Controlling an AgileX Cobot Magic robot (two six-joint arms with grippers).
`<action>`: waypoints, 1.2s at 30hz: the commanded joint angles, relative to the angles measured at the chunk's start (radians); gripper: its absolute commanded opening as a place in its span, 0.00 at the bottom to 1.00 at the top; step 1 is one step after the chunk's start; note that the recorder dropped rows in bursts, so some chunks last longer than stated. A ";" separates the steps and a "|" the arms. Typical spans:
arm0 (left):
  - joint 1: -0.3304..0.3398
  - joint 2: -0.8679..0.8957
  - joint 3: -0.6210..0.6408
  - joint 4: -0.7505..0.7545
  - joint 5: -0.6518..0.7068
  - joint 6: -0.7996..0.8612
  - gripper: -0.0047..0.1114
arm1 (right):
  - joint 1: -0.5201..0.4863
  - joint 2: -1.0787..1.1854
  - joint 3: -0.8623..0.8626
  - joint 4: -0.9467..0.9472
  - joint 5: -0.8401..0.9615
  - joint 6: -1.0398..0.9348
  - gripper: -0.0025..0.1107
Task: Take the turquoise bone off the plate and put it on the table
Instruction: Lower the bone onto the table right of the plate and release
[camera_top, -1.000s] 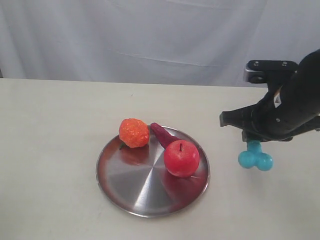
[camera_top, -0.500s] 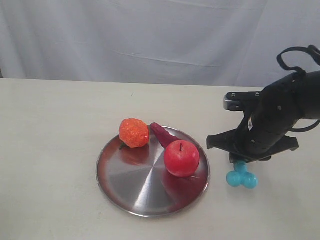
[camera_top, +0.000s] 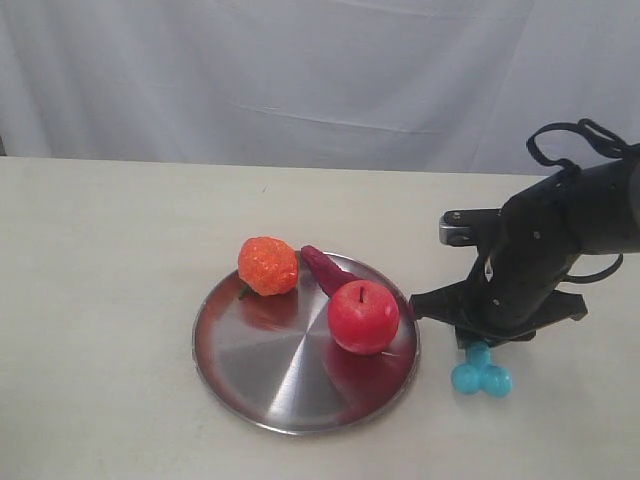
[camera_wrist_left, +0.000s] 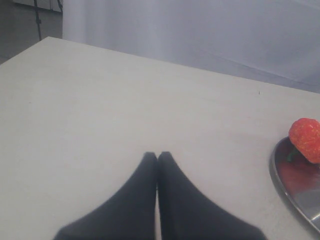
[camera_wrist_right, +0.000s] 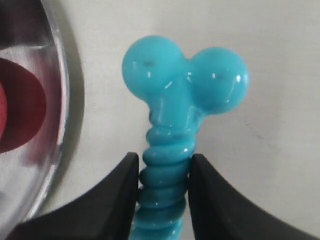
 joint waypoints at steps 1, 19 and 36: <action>-0.005 -0.001 0.003 0.002 -0.005 -0.002 0.04 | -0.006 -0.001 -0.002 0.002 -0.005 -0.005 0.02; -0.005 -0.001 0.003 0.002 -0.005 -0.002 0.04 | 0.015 0.008 -0.002 0.031 0.005 -0.009 0.02; -0.005 -0.001 0.003 0.001 -0.005 -0.002 0.04 | 0.015 0.033 -0.002 0.029 -0.007 -0.008 0.02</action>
